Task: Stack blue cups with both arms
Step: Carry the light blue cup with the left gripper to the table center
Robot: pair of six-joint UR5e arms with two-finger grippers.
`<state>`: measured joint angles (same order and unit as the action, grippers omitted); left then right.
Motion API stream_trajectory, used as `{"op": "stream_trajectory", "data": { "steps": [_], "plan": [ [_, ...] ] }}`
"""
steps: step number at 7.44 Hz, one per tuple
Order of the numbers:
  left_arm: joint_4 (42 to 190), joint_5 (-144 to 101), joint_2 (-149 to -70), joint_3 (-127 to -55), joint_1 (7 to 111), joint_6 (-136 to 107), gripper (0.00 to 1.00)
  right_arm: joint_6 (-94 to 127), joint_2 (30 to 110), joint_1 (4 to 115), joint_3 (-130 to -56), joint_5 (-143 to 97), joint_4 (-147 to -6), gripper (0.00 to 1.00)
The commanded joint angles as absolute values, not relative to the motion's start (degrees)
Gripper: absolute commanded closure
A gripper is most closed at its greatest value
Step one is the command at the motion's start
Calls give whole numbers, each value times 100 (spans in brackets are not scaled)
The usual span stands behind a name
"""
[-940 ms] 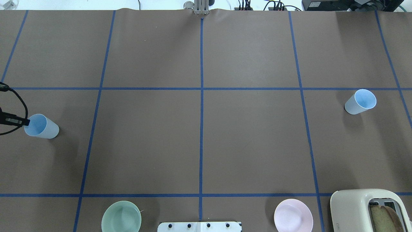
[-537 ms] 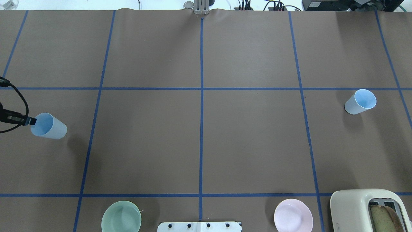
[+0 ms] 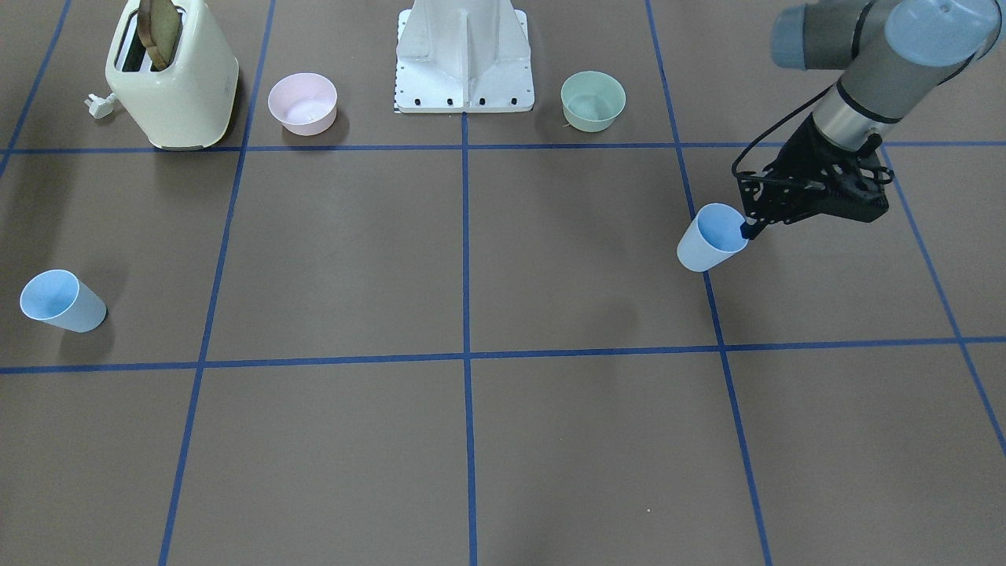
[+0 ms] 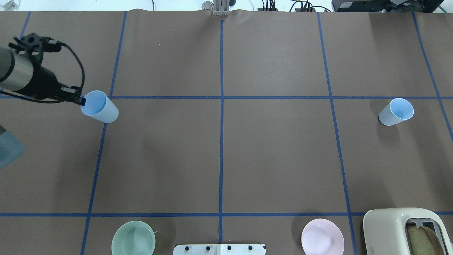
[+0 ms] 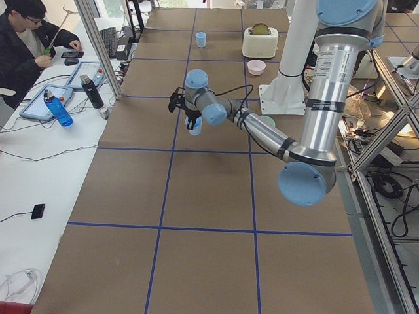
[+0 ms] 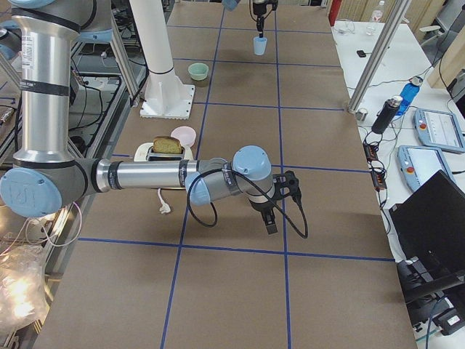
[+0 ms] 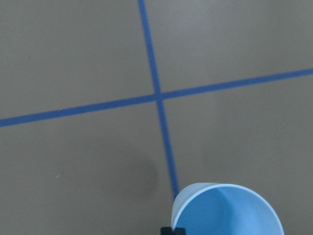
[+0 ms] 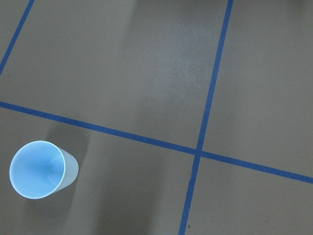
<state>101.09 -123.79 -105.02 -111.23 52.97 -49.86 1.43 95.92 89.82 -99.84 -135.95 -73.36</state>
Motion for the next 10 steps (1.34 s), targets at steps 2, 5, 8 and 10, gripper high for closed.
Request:
{"op": "stream_trajectory", "data": {
  "steps": [2, 5, 8, 10],
  "plan": [
    [8281, -11402, -12878, -10542, 4082, -6350, 100, 167, 9589, 8982, -9984, -13588, -7339, 0],
    [8419, -10697, -13868, -9337, 3210, -6925, 100, 185, 9589, 8982, -9976, -13588, -7348, 0],
    [8999, -10459, -13843, -8922, 2953, -6926, 100, 185, 9589, 8982, -9949, -13579, -7356, 0],
    [9017, -10362, -13843, -8886, 2796, -6926, 100, 185, 9589, 8982, -9949, -13579, -7356, 0]
  ]
}}
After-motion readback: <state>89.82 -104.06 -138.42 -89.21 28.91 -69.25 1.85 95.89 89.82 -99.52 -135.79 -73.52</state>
